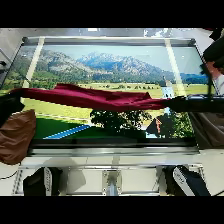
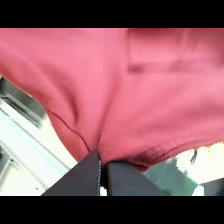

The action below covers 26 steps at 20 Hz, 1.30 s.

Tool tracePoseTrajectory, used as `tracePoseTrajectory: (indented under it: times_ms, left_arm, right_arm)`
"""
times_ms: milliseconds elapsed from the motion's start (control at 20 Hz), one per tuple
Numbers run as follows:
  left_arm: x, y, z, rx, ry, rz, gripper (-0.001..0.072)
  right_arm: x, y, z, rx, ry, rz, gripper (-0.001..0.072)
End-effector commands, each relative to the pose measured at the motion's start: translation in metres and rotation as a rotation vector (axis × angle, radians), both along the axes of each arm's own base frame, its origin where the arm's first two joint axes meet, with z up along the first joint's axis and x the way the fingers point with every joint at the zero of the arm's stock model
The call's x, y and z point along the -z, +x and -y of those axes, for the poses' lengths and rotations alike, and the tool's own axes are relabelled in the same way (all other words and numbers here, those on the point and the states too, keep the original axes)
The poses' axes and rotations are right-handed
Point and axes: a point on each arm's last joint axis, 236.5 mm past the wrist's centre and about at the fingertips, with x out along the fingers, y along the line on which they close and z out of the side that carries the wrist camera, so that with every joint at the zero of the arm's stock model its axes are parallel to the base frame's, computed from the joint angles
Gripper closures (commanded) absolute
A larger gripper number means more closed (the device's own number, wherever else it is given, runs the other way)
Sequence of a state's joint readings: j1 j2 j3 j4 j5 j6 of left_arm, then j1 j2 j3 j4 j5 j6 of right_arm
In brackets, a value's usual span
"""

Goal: Fold the shirts.

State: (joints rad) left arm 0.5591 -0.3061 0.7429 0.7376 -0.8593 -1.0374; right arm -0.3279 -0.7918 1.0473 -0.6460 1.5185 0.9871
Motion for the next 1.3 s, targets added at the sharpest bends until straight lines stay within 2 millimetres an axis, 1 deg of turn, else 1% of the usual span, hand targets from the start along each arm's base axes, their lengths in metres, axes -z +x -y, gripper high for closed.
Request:
tracePoseTrajectory:
  times_ms: [0,50,100,150,200,250,300,350,400,450,500,550,650,700,750,800,900,1000,1050,1100,1150,1200,1250]
  left_arm:
    - [-0.091,-0.070,-0.018,-0.235,0.200,0.104,0.0698]
    - [-0.117,-0.087,-0.025,-0.292,0.259,0.140,0.0698]
    - [-0.145,-0.101,-0.024,-0.314,0.321,0.180,0.0698]
    - [-0.169,-0.111,-0.019,-0.310,0.354,0.207,0.0698]
    - [-0.190,-0.119,-0.017,-0.308,0.386,0.215,0.0698]
    - [-0.206,-0.124,-0.020,-0.321,0.414,0.207,0.0698]
    - [-0.219,-0.124,-0.028,-0.339,0.439,0.183,0.0698]
    - [-0.224,-0.117,-0.034,-0.342,0.446,0.149,0.0698]
    - [-0.221,-0.101,-0.038,-0.320,0.436,0.101,0.0698]
    - [-0.211,-0.080,-0.041,-0.287,0.416,0.051,0.0697]
    - [-0.189,-0.050,-0.040,-0.223,0.371,-0.026,0.0697]
    - [-0.160,-0.022,-0.037,-0.150,0.318,-0.130,0.0697]
    - [-0.102,0.035,-0.033,-0.024,0.207,-0.305,0.0697]
    - [-0.073,0.061,-0.036,0.013,0.161,-0.380,0.0697]
    - [-0.042,0.083,-0.038,0.041,0.129,-0.459,0.0697]
    - [-0.006,0.104,-0.040,0.069,0.100,-0.546,0.0697]
    - [0.062,0.136,-0.031,0.141,0.068,-0.702,0.0697]
    - [0.123,0.164,-0.016,0.215,0.063,-0.824,0.0697]
    - [0.154,0.178,-0.017,0.215,0.087,-0.873,0.0697]
    - [0.180,0.191,-0.022,0.197,0.135,-0.903,0.0697]
    - [0.205,0.207,-0.027,0.167,0.186,-0.918,0.0697]
    - [0.222,0.221,-0.032,0.122,0.218,-0.917,0.0697]
    - [0.235,0.237,-0.033,0.090,0.243,-0.895,0.0697]
  right_arm:
    - [-0.102,-0.048,-0.009,0.030,-0.141,0.296,0.0696]
    - [-0.134,-0.058,-0.007,0.068,-0.194,0.411,0.0696]
    - [-0.173,-0.067,-0.001,0.148,-0.235,0.533,0.0697]
    - [-0.212,-0.076,0.005,0.225,-0.269,0.653,0.0698]
    - [-0.244,-0.085,0.012,0.277,-0.312,0.751,0.0698]
    - [-0.269,-0.091,0.019,0.322,-0.357,0.822,0.0698]
    - [-0.286,-0.094,0.027,0.358,-0.399,0.862,0.0698]
    - [-0.297,-0.091,0.036,0.386,-0.429,0.881,0.0698]
    - [-0.299,-0.082,0.042,0.401,-0.432,0.869,0.0698]
    - [-0.292,-0.066,0.048,0.405,-0.414,0.817,0.0698]
    - [-0.274,-0.048,0.053,0.389,-0.401,0.734,0.0697]
    - [-0.250,-0.030,0.057,0.363,-0.394,0.631,0.0696]
    - [-0.194,0.012,0.061,0.283,-0.341,0.419,0.0697]
    - [-0.168,0.033,0.063,0.257,-0.300,0.336,0.0697]
    - [-0.136,0.055,0.065,0.232,-0.262,0.245,0.0697]
    - [-0.105,0.074,0.069,0.225,-0.230,0.159,0.0697]
    - [-0.040,0.110,0.070,0.194,-0.196,0.024,0.0697]
    - [0.021,0.144,0.063,0.181,-0.177,-0.062,0.0697]
    - [0.052,0.163,0.061,0.182,-0.191,-0.088,0.0697]
    - [0.079,0.184,0.062,0.200,-0.214,-0.099,0.0697]
    - [0.100,0.205,0.063,0.229,-0.222,-0.095,0.0697]
    - [0.118,0.227,0.065,0.269,-0.213,-0.082,0.0697]
    - [0.133,0.249,0.066,0.319,-0.201,-0.062,0.0697]
